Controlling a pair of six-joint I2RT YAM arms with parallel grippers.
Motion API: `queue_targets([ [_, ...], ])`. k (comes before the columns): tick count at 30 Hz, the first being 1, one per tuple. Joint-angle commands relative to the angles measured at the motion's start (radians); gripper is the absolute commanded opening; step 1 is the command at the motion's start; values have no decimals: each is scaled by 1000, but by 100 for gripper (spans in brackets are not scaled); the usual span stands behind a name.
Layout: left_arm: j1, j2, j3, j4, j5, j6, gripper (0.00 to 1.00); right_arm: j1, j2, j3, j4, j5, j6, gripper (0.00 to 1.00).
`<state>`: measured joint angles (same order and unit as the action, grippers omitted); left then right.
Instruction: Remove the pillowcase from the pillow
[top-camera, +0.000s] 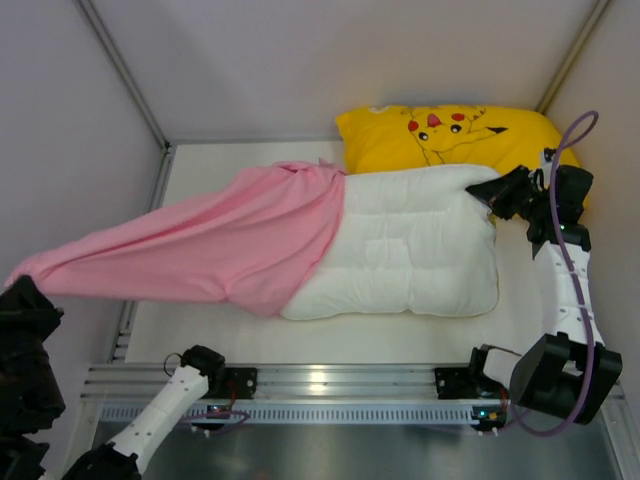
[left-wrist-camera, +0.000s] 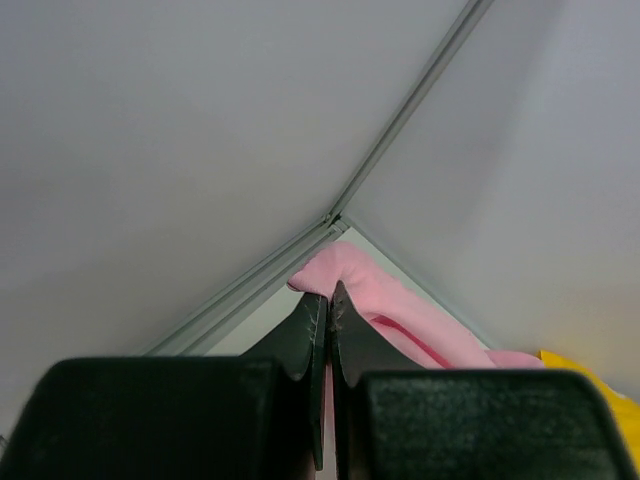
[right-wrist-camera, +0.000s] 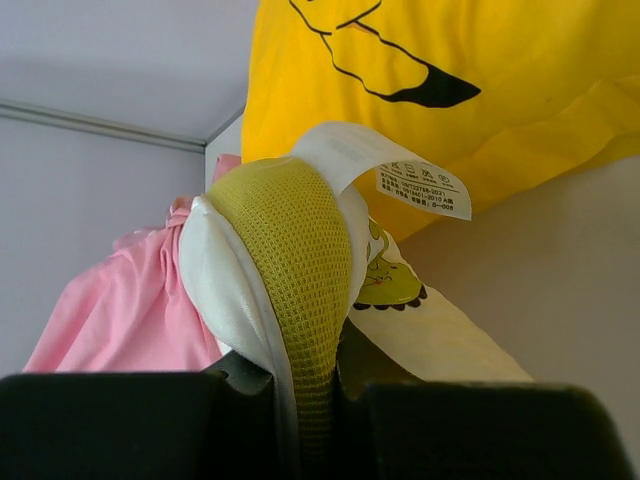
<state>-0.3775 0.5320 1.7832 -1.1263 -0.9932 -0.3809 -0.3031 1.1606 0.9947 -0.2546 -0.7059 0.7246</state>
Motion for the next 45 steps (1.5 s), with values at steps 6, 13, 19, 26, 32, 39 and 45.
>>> queue_targets([
  [6, -43, -41, 41, 11, -107, 28, 0, 13, -10, 36, 133, 46, 27, 0],
  [13, -67, -56, 84, 0, -142, 46, 0, 13, -10, 38, 127, 49, 19, 0],
  [19, -69, -52, 148, -1, -137, 80, 0, 15, -10, 38, 129, 49, 19, 0],
  [26, -69, -50, 202, -1, -116, 105, 0, 16, -9, 41, 127, 49, 21, 0],
  [32, -75, -44, 193, -1, -93, 99, 0, 16, -9, 39, 126, 48, 19, 0],
  [39, -101, -9, 69, 0, 175, 25, 0, 36, -9, 41, 126, 54, 19, 0],
  [45, -104, 210, -152, 3, 546, -6, 0, 82, -18, 44, 121, 55, 19, 0],
])
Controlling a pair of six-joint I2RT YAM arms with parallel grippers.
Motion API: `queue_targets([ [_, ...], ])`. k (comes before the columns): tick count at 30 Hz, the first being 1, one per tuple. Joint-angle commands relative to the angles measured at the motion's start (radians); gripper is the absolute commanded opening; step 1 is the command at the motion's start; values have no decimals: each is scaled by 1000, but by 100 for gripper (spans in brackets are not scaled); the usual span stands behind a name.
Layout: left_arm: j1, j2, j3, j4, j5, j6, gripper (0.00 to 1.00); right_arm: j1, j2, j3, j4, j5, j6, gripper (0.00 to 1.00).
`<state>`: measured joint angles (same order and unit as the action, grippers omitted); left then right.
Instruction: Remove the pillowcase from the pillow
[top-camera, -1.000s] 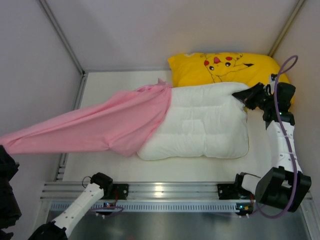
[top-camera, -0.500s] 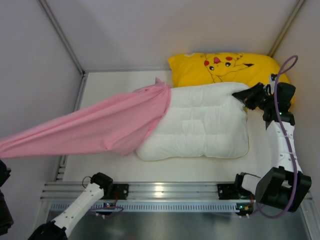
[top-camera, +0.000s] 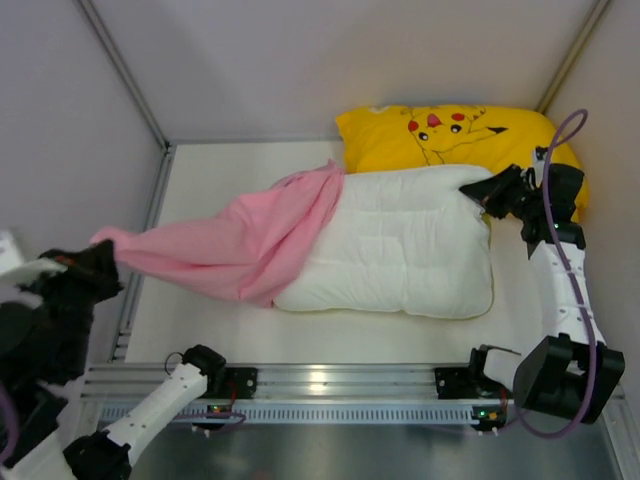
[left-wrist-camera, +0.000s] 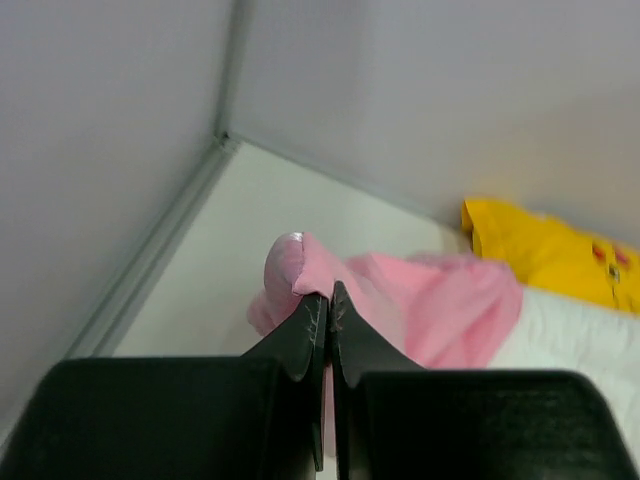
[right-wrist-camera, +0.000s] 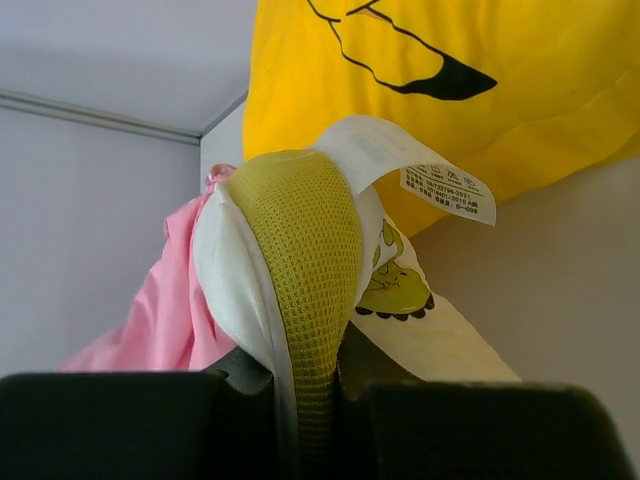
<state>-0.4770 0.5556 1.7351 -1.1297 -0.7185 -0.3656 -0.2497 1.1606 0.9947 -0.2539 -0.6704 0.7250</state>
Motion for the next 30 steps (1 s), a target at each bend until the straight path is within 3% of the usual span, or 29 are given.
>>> queue_targets([
  [1, -3, 213, -126, 13, 369, -21, 0, 49, -22, 44, 114, 25, 11, 0],
  [8, -3, 398, -287, 114, 507, 0, 3, 170, -65, 42, 55, 60, -45, 0],
  [9, -5, 430, -302, 123, 511, -1, 13, 184, -70, 42, 45, 64, -53, 0],
  [13, -5, 509, -296, 157, 534, 14, 86, 242, -85, 44, 42, 13, -120, 0],
  [15, -5, 550, -273, 171, 519, 22, 96, 297, -90, 41, 45, -36, -142, 0],
  [23, -3, 725, -143, 168, 357, 82, 99, 421, -133, -2, 106, -170, -193, 0],
  [30, -3, 972, -25, 191, 260, 175, 99, 495, -164, -11, 145, -239, -184, 0],
])
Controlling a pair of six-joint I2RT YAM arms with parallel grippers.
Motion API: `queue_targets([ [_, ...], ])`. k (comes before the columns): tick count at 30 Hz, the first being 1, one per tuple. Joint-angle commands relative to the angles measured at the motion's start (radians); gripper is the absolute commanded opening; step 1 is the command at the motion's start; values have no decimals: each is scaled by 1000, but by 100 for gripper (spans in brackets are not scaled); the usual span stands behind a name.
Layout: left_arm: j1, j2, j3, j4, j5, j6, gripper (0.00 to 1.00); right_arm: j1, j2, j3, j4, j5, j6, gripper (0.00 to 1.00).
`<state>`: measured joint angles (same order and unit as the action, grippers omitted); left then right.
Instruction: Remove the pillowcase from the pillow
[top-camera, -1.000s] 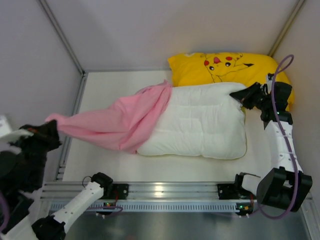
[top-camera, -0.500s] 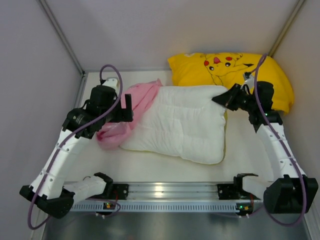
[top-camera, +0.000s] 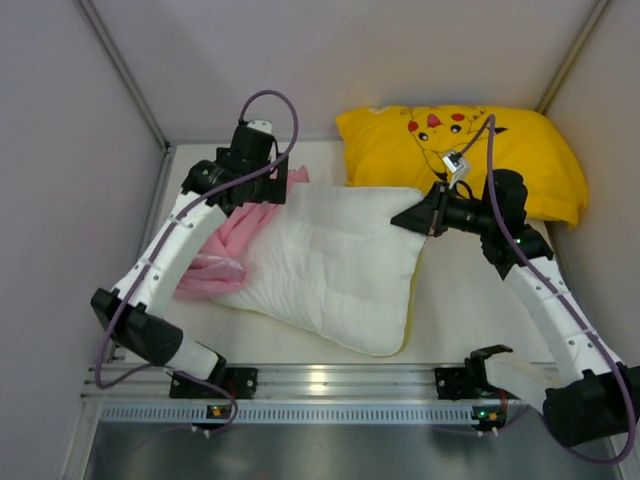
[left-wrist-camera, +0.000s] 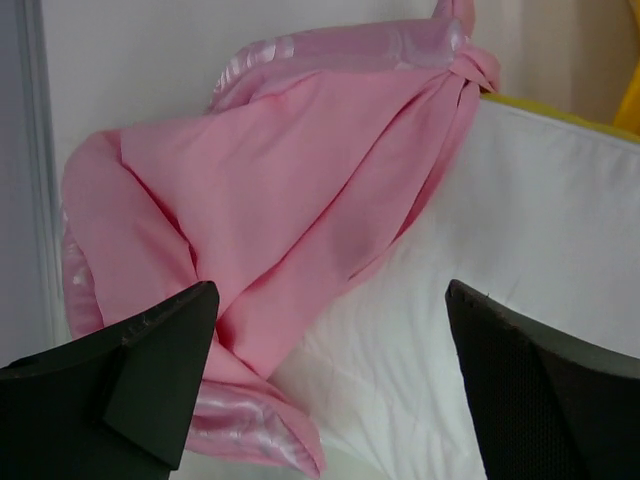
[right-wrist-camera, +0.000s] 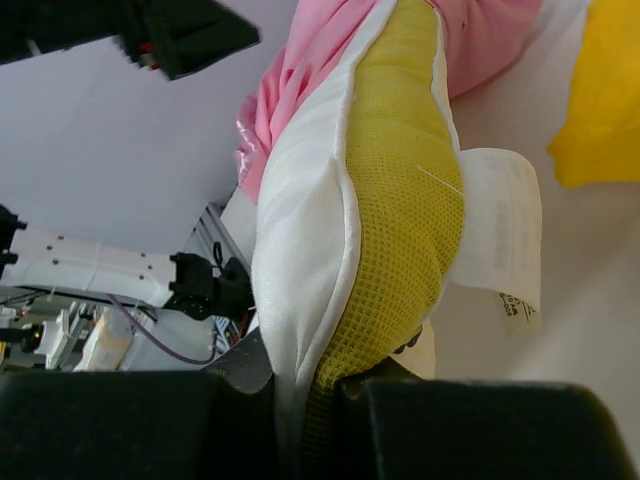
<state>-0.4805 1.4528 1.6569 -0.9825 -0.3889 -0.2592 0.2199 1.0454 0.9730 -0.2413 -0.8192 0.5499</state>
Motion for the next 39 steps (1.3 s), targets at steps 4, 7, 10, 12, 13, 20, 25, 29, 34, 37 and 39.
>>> queue_targets([
  [4, 0, 181, 79, 77, -110, 124, 99, 53, -73, 10, 138, -113, -10, 0],
  [7, 2, 253, 107, 88, -108, 139, 99, 64, -81, 10, 132, -112, -10, 0],
  [10, 6, 306, 141, 94, -142, 124, 99, 72, -79, 6, 132, -112, -10, 0],
  [12, 11, 343, 168, 93, -159, 114, 99, 78, -78, 4, 132, -110, -10, 0],
  [13, 17, 354, 175, 94, -160, 110, 99, 81, -77, 3, 132, -109, -10, 0],
  [20, 72, 471, 188, 93, -143, 94, 97, 95, -93, 3, 125, -109, -7, 0],
  [25, 172, 514, 143, 93, 32, 25, 19, 96, -110, 9, 120, -112, -5, 0],
  [29, 233, 511, 95, 93, 41, -8, 0, 96, -128, 9, 120, -101, -1, 0],
  [34, 361, 419, 50, 91, -80, -64, 0, 96, -143, 13, 100, -55, 1, 0],
  [37, 431, 330, 38, 93, -149, -52, 0, 95, -153, 26, 74, 12, -4, 0],
  [39, 462, 295, 46, 90, -227, -16, 0, 95, -156, 42, 36, 92, -16, 0],
])
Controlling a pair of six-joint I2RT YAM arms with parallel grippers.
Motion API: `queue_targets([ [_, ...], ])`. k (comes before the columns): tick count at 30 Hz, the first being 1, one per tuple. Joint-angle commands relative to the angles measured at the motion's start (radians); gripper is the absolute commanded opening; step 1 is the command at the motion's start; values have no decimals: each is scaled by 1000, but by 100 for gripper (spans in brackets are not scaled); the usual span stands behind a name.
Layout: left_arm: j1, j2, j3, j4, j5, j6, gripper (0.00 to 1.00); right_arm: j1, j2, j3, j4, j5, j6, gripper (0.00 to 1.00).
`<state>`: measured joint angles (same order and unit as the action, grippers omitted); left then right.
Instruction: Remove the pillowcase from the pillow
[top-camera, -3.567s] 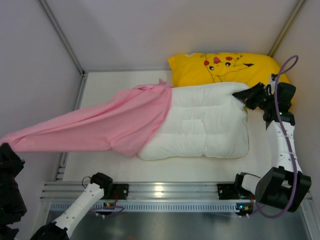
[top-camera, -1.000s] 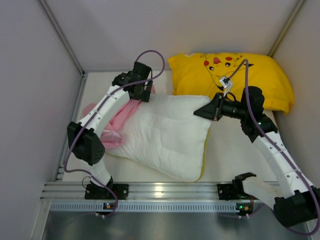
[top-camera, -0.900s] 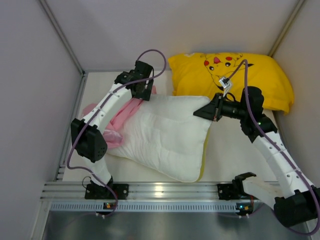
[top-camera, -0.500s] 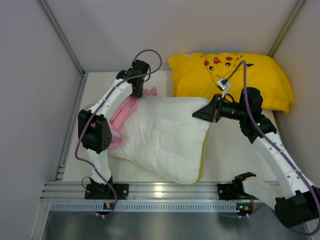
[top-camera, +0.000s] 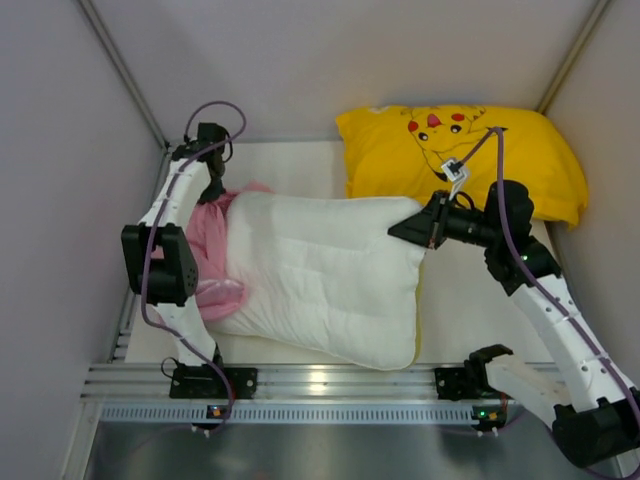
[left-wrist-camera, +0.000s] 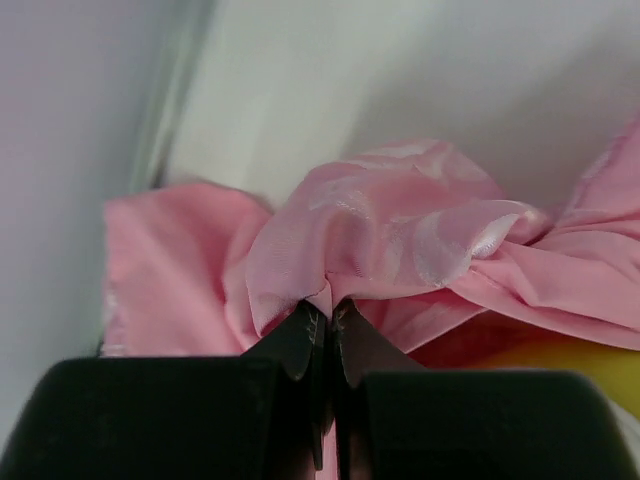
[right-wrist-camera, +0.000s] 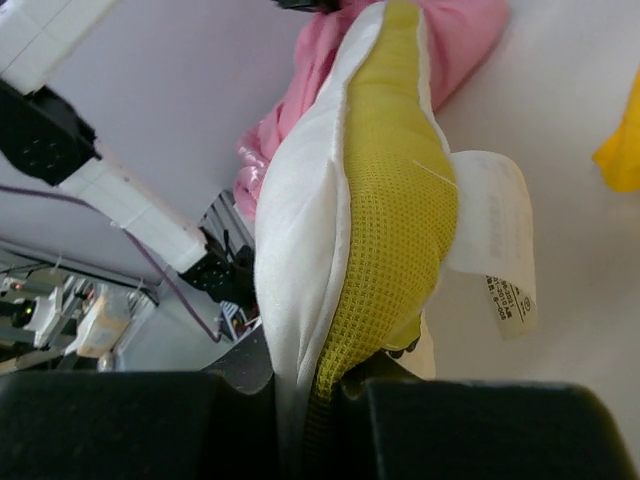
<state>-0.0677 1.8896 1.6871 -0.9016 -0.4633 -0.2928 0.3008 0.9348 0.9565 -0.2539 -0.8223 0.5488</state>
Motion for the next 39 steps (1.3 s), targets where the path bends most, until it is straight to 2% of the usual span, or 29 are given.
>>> queue_targets([
  [1, 54, -177, 17, 9, -182, 27, 0, 14, -47, 67, 24, 141, -21, 0],
  [3, 62, -213, 14, 10, -253, 20, 0, 9, -54, 82, -34, 271, -23, 0],
  [8, 60, -276, -7, 12, -308, 6, 0, 6, -122, 111, -133, 646, -30, 0],
  [12, 60, -287, -15, 16, -266, -2, 0, 8, -156, 166, -211, 822, -47, 0],
  [17, 60, -268, 6, 18, -288, 3, 0, 4, -166, 226, -278, 1038, -55, 0],
  [21, 60, -264, 16, 20, -279, -2, 0, 4, -174, 245, -278, 1039, -59, 0],
  [25, 60, -235, 2, 18, -172, 14, 2, 6, -143, 216, -242, 875, -46, 0],
  [26, 60, -227, -4, 15, -132, 1, 78, 4, -134, 184, -214, 818, -43, 0],
  [27, 62, -219, -24, 15, -118, -12, 99, 4, -130, 170, -203, 783, -40, 0],
  [31, 55, -250, -61, 17, -146, -57, 99, 6, -110, 134, -189, 723, -33, 0],
  [35, 46, -322, -34, 15, -167, -92, 99, 6, -111, 134, -183, 712, -36, 0],
  [39, 46, -441, 13, 18, -34, -101, 99, 6, -106, 126, -157, 687, -13, 0],
])
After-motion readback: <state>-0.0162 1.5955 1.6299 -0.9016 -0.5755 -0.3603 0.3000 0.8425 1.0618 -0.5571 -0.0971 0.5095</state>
